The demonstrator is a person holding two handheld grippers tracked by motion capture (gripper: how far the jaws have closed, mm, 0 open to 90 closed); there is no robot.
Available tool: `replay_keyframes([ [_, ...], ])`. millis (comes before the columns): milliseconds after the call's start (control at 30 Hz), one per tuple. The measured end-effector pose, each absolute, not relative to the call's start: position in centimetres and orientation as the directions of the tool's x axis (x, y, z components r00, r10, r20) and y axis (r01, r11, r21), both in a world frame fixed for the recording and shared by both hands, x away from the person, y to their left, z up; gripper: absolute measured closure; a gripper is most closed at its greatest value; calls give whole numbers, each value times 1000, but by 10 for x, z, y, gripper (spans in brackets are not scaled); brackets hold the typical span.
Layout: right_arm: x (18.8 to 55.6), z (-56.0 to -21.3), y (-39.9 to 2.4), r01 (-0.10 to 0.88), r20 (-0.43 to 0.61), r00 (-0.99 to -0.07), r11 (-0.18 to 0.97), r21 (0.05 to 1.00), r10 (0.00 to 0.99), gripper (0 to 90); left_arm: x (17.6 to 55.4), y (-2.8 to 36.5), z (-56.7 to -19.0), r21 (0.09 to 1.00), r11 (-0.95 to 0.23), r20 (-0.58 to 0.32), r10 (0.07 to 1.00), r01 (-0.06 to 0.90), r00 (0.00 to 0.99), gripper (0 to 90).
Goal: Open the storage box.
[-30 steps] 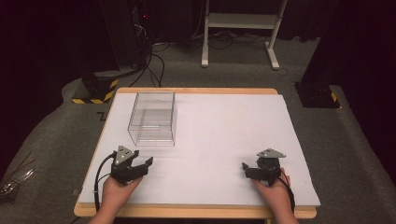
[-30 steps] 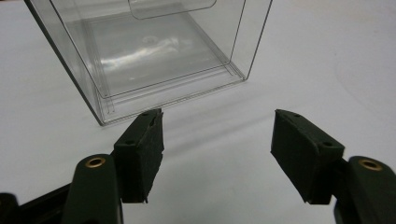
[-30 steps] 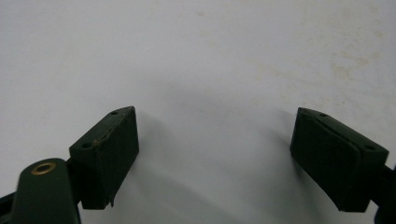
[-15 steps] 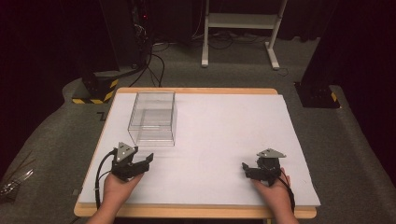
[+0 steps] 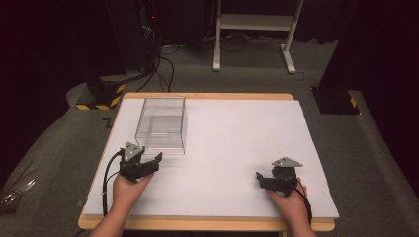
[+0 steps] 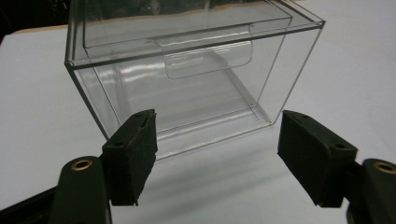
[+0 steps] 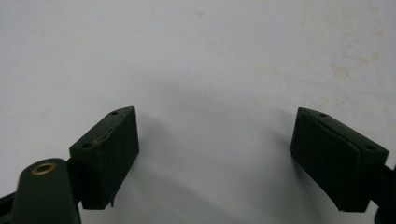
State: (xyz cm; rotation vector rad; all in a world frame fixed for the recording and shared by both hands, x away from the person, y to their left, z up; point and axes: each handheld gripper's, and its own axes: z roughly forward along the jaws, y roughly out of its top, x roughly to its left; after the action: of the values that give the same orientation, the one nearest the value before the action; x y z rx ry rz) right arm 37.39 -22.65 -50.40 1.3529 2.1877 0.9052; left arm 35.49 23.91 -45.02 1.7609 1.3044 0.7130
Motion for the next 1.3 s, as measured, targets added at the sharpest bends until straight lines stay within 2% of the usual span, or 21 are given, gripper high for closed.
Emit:
replay_keyframes([
  [300,374,-504,-227,629,-8,-444,317,710,896,151,371,231,-451,863,-118,-16,965,491,260,247],
  [767,374,-504,-227,628,-8,-445,318,711,895,151,385,219,-454,863,-124,13,975,489,223,260],
  [1100,374,-504,-227,627,-9,-446,320,711,895,152,398,216,-454,855,-74,-31,981,513,193,255],
  [1300,374,-504,-227,627,-9,-446,319,711,895,151,402,212,-458,850,-76,-24,983,522,183,244],
])
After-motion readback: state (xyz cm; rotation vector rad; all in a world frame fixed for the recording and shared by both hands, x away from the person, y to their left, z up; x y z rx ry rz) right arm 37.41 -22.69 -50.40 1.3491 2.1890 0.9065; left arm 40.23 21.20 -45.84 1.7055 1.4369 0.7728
